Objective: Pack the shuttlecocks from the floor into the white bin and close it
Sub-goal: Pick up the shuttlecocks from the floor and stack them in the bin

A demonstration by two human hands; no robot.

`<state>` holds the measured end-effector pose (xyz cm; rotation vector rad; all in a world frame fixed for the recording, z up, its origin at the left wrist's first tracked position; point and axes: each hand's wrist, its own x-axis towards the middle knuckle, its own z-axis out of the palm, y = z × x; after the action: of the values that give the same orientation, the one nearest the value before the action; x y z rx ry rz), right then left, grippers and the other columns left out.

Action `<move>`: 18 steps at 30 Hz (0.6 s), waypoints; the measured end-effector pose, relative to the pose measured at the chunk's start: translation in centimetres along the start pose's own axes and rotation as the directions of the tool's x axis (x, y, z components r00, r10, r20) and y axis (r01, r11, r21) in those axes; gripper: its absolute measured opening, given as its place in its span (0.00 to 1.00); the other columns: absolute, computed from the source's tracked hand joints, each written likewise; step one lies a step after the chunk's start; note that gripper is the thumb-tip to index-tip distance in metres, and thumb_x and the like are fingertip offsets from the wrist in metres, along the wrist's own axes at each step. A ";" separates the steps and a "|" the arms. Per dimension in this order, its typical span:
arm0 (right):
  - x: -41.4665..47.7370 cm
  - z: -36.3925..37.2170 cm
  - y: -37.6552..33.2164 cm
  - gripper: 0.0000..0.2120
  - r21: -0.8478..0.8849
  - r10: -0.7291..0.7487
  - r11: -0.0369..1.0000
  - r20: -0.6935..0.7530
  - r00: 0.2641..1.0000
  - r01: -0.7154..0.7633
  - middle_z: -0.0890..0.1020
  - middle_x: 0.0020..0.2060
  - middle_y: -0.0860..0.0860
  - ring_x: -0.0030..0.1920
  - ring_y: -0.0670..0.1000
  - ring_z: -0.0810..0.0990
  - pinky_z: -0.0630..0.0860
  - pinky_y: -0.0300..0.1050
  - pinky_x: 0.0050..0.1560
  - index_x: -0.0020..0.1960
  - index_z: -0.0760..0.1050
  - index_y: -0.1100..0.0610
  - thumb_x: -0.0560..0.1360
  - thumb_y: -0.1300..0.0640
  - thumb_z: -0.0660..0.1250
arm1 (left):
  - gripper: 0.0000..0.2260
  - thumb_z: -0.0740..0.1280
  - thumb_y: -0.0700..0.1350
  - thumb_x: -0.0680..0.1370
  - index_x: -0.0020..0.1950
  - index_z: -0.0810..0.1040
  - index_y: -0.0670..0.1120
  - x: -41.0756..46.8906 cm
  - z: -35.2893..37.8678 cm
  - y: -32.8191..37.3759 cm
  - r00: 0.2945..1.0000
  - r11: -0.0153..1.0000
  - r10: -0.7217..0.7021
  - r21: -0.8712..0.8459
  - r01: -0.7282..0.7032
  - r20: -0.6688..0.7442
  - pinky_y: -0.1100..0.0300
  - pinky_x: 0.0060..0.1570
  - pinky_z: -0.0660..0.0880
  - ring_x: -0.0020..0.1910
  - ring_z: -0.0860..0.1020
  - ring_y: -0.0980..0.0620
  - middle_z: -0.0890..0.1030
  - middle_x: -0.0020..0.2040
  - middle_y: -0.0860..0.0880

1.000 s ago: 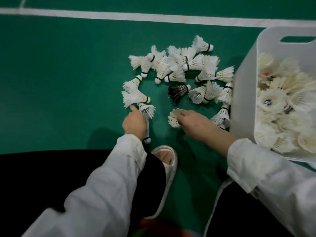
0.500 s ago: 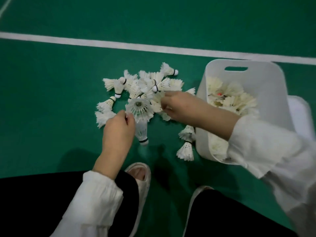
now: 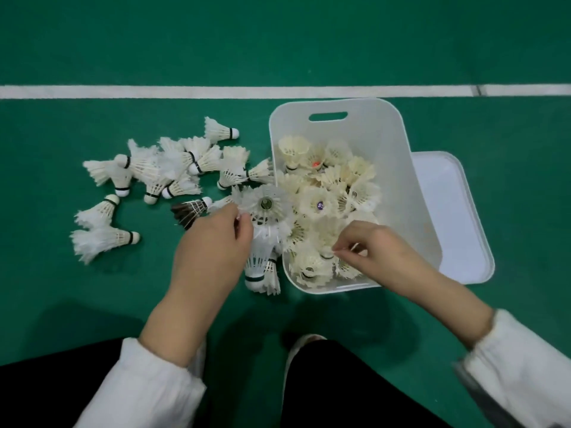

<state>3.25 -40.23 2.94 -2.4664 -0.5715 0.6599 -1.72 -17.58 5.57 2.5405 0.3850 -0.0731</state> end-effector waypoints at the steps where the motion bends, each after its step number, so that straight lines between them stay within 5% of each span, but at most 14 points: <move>1: 0.3 0.6 0.4 0.03 -0.027 0.000 1.000 0.019 1.000 0.001 0.77 0.41 0.47 0.41 0.47 0.76 0.71 0.34 0.44 0.45 0.80 0.55 0.74 0.59 0.67 | 0.15 0.56 0.48 0.80 0.35 0.68 0.42 0.1 0.2 0.2 1.000 1.000 0.003 0.004 -0.003 0.016 0.53 0.29 0.65 0.28 0.71 0.45 0.71 0.27 0.46; 11: 3.5 2.5 1.1 0.09 -0.151 0.095 0.986 0.169 0.981 -0.070 0.81 0.51 0.52 0.51 0.51 0.79 0.72 0.41 0.52 0.53 0.79 0.59 0.77 0.59 0.63 | 0.17 0.57 0.47 0.79 0.30 0.60 0.48 0.7 0.7 1.3 0.998 0.999 0.024 0.025 -0.025 0.060 0.57 0.24 0.58 0.24 0.65 0.50 0.67 0.24 0.49; 18: 1.6 -0.1 1.5 0.08 0.009 0.110 0.994 0.014 0.994 -0.110 0.78 0.48 0.48 0.47 0.48 0.78 0.74 0.42 0.52 0.53 0.78 0.55 0.74 0.58 0.67 | 0.17 0.58 0.47 0.79 0.31 0.62 0.46 0.4 -0.5 2.0 0.996 0.996 0.087 -0.002 -0.087 0.009 0.53 0.28 0.61 0.26 0.67 0.49 0.68 0.25 0.48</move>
<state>4.95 -40.57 1.62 -2.4999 -0.4388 0.7203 -0.78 -18.78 7.00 2.5511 0.2696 -0.0516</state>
